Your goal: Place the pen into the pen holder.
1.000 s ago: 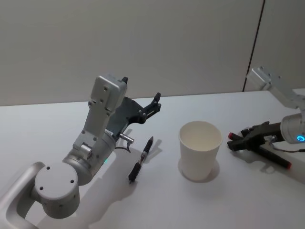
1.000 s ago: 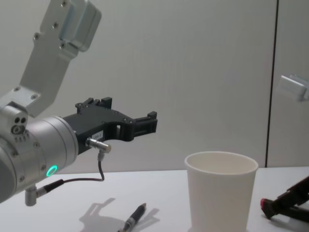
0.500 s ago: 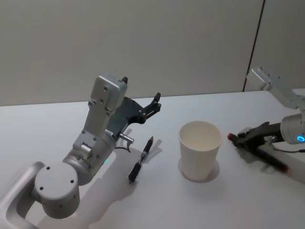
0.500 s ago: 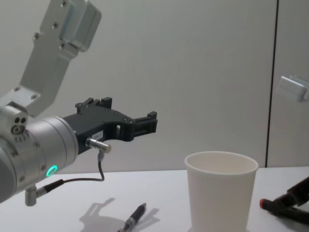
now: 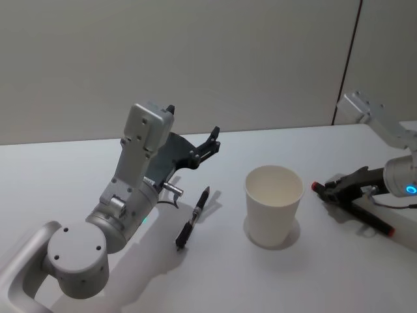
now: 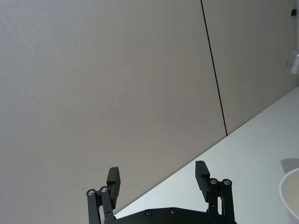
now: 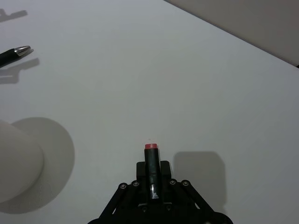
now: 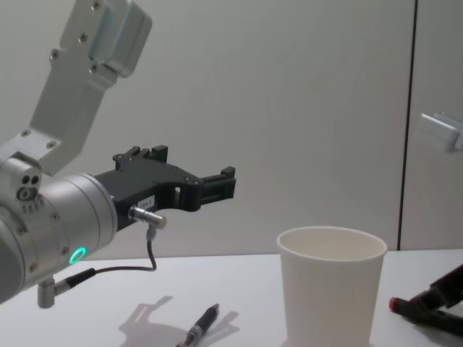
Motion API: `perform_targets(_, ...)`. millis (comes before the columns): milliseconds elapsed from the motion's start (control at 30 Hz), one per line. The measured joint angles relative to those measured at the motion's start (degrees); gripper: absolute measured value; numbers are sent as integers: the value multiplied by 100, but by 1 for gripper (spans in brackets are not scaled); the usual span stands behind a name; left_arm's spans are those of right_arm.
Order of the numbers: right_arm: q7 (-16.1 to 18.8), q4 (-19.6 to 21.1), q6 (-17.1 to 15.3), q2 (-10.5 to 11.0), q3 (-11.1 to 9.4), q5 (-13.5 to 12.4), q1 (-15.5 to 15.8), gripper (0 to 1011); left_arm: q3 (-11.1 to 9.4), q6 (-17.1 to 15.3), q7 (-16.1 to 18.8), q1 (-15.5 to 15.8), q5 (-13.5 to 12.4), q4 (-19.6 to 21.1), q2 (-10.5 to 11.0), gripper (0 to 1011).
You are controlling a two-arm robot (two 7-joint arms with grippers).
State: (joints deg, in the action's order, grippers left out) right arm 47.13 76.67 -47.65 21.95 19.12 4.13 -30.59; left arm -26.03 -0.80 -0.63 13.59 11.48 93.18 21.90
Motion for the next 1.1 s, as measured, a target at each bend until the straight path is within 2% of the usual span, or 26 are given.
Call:
perform_targets(367,-93,44,32,-2,3,-44,34,166,0,0,0,0,0,0,0,1001)
perform_targets(667,-629,323,241,-10,-47,-368,202,166,0,0,0,0,0,0,0,1001)
perform_targets(1100,-1642,956,703,5,-212,-985,513,166,0,0,0,0,0,0,0,1001)
